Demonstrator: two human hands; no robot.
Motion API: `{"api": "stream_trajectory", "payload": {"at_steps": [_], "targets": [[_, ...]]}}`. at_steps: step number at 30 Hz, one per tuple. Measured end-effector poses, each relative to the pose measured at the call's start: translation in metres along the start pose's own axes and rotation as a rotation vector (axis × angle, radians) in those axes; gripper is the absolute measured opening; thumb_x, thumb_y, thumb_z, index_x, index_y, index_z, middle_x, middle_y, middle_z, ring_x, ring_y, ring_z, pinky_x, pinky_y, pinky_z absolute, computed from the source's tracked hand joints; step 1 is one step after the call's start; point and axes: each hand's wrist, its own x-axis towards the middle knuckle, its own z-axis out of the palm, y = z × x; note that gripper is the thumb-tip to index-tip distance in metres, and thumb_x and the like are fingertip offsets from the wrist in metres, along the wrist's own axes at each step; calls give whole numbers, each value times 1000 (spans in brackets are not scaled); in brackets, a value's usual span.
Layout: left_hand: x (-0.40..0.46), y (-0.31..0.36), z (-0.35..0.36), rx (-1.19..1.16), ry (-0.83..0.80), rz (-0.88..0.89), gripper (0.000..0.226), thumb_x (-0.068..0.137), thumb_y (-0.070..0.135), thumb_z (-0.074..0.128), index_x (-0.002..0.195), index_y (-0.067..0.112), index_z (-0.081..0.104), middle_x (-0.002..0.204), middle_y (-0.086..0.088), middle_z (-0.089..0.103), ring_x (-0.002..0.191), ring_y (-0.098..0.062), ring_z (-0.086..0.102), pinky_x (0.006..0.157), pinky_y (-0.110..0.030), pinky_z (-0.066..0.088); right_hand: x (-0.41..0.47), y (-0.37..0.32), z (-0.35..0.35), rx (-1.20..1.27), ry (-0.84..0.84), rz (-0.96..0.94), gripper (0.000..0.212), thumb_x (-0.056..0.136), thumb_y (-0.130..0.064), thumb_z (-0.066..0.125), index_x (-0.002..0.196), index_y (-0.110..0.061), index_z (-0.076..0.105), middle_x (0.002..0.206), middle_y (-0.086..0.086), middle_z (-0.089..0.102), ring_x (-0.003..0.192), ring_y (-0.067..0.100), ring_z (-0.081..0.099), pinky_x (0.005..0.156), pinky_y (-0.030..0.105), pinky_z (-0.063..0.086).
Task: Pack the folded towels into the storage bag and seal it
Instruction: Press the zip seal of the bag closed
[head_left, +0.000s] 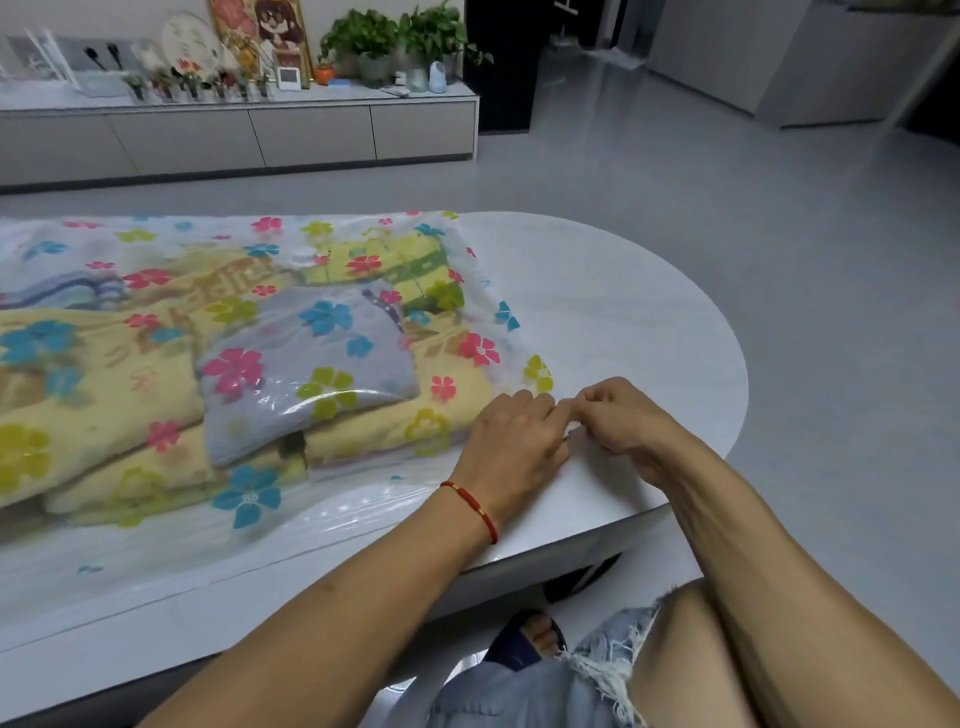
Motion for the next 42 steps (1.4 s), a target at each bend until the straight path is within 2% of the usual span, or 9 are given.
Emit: {"api": "stream_trajectory", "payload": {"at_steps": [5,10,13,18,27,35,39,40,42], "targets": [[-16,-10,-9,67,-17,52,21,72,8,77,63,5,58,61,-12,55,62,-30,56,52,-35,41,2,3,0,-16,8,-32,45,94,-25,64,61,-22,34,63,3,24,58,20,20,57,33,15],[-21,-8,-15,128,-17,-36,17,70,6,76,65,7,60,63,-10,56,62,-30,54,52,-36,42,-7,-7,3,39,87,22,28,88,-31,63,73,-9,51,70,13,45,58,26,38,52,29,26],[-22,-1,-11,183,-16,-54,9,75,11,77,76,9,68,70,-8,61,66,-28,56,56,-35,41,-12,-10,10,12,62,49,38,83,-46,68,69,-11,68,55,-2,63,42,16,49,47,24,35],[-25,-3,-14,133,26,-26,12,77,10,76,71,6,66,70,-9,58,66,-29,56,56,-35,38,-14,-6,9,-20,99,20,35,84,-31,72,56,-12,61,50,1,51,49,20,41,48,26,31],[-80,-49,-49,147,56,24,6,84,3,72,81,0,67,76,-15,59,66,-31,54,56,-41,44,-21,-11,2,18,121,87,23,89,-28,71,77,-9,65,62,7,49,52,18,37,49,29,29],[-125,-81,-82,195,34,6,6,88,6,69,87,1,70,76,-14,59,67,-31,55,58,-42,46,-26,-11,5,3,244,136,37,91,-34,73,85,3,74,66,10,55,62,24,45,58,34,37],[-143,-87,-93,203,56,-51,5,90,6,68,91,1,70,78,-14,59,68,-31,54,57,-41,43,-40,-18,16,-311,413,70,31,89,-36,67,76,-8,66,77,15,59,70,31,51,64,35,38],[-143,-85,-93,193,63,-62,5,90,5,69,91,0,70,78,-14,59,69,-31,54,57,-42,44,-46,-20,23,-502,537,3,28,91,-36,65,85,-8,66,88,17,62,79,36,56,66,36,40],[-143,-83,-93,186,66,-76,7,90,7,69,90,0,70,79,-14,59,70,-31,54,58,-42,45,-64,-27,50,-781,779,-362,35,95,-33,63,118,-7,66,118,20,62,103,41,57,77,44,43]]}}
